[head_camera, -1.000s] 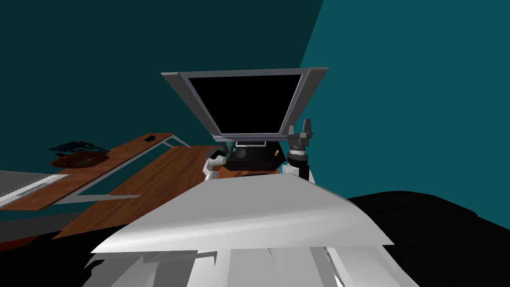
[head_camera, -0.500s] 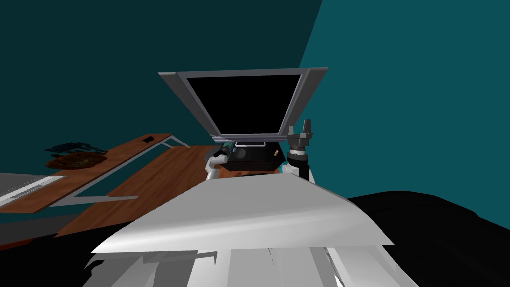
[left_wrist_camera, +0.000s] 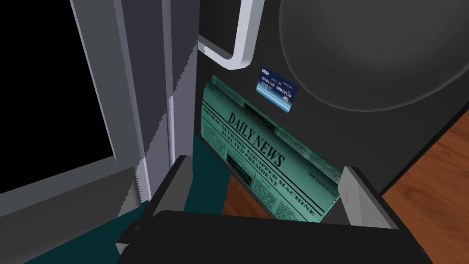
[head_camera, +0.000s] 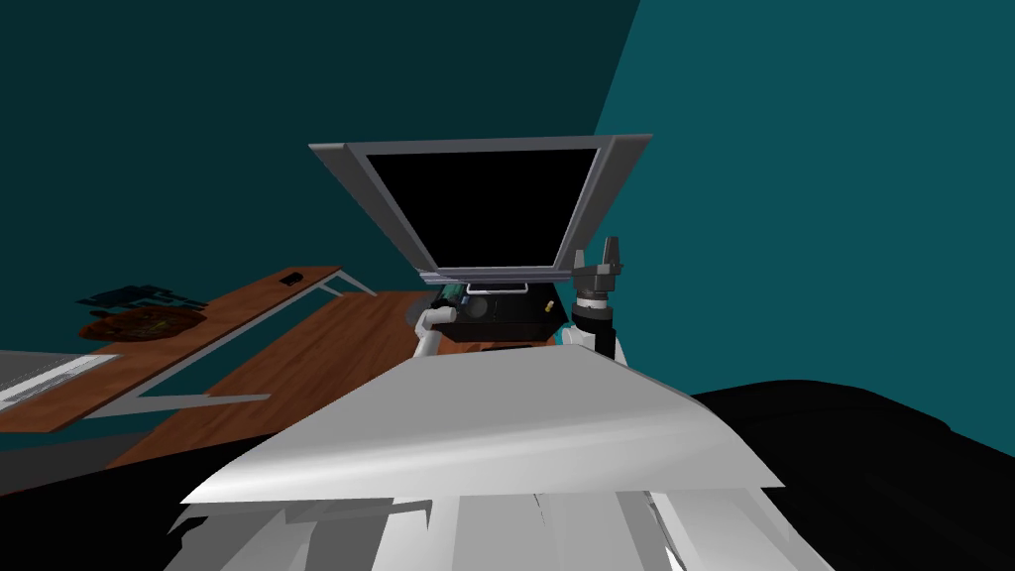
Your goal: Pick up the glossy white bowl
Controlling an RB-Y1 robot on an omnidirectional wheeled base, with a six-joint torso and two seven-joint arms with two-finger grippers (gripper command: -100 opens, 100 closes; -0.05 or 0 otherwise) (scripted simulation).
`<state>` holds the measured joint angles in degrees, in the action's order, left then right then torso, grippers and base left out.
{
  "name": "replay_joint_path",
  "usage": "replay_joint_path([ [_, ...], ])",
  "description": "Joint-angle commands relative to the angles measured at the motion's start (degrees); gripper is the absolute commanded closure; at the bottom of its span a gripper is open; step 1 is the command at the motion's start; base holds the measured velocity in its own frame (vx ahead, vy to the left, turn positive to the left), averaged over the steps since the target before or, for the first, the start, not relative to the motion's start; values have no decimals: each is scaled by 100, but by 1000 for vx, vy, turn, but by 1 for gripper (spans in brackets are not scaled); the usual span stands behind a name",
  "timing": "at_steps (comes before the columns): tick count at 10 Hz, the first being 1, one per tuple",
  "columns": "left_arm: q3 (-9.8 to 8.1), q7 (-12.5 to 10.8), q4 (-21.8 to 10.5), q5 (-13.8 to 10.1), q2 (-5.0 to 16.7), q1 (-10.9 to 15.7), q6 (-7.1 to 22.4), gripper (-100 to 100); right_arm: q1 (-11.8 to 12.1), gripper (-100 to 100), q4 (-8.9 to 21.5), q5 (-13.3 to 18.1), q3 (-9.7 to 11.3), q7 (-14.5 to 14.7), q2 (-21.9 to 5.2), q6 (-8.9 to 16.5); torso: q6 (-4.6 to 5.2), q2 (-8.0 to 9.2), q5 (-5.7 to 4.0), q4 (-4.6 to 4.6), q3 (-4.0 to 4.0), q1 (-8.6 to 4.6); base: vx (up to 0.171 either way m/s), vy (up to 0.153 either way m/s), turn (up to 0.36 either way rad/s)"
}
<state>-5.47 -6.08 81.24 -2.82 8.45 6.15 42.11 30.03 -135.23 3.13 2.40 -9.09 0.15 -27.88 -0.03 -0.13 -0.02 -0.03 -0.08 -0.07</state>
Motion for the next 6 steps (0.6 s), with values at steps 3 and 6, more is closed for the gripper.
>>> replay_joint_path([
  [3,-3,-104,-475,52,-55,190,390,-100,0,0,0,0,0,0,0,0,1,-3,0,0,-1,-2,35,-16,-9],
  [6,-6,-196,-865,109,-128,357,707,-100,0,0,0,0,0,0,0,0,1,-3,0,0,-2,-1,36,-14,-10],
])
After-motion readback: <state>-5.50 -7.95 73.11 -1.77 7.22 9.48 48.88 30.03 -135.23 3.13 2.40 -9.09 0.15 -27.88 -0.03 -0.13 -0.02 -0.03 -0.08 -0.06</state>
